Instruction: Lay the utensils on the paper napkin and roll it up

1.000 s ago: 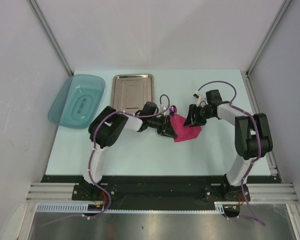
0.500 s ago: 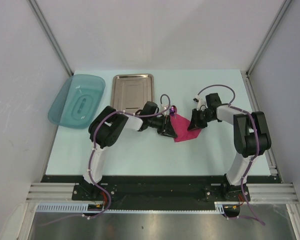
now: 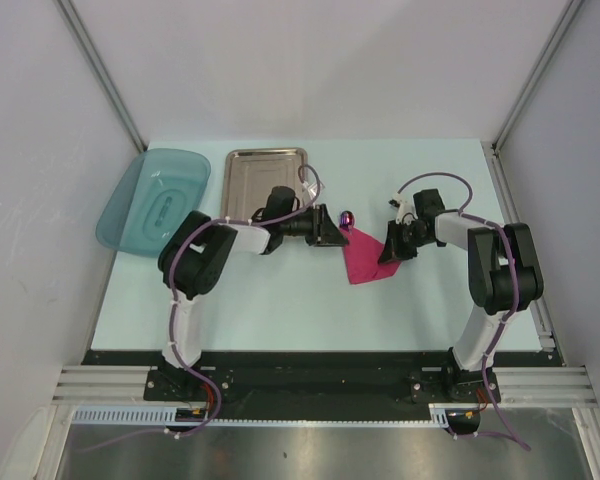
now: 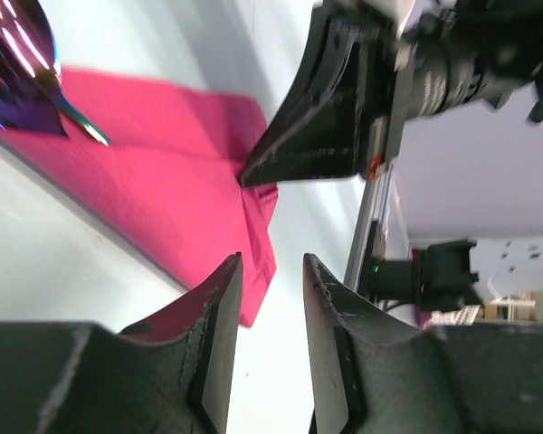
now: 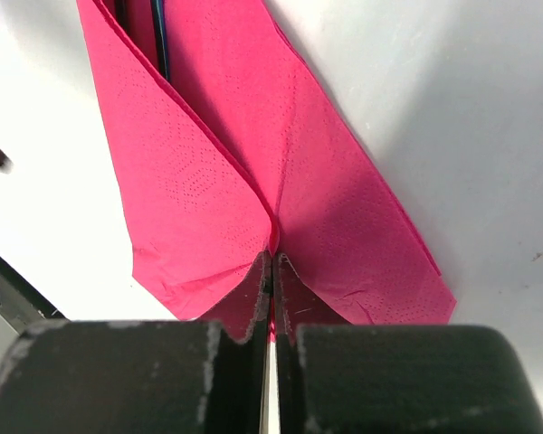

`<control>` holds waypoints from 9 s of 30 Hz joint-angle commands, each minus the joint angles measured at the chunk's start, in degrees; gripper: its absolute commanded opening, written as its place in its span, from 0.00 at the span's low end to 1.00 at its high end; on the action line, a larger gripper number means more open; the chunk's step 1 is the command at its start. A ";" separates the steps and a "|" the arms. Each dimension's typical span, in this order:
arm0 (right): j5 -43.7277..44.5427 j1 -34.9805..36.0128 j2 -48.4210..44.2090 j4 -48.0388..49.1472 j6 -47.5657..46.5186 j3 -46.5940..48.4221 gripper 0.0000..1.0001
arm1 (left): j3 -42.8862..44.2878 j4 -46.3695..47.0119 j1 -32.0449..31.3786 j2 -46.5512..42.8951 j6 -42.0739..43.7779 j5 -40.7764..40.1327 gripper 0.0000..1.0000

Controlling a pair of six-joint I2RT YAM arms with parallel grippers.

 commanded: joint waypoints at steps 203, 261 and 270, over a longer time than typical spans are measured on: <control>7.84 8.03 0.13 4.91 11.99 -5.61 0.03 | 37.58 -55.55 -9.43 17.26 29.08 -28.90 0.00; 4.50 7.06 5.05 3.32 13.31 -4.11 0.00 | 20.44 -33.76 -7.67 4.69 18.71 -9.66 0.20; 3.80 6.71 4.43 3.41 13.31 -4.02 0.00 | 21.76 -37.79 -7.58 10.13 19.06 -12.91 0.11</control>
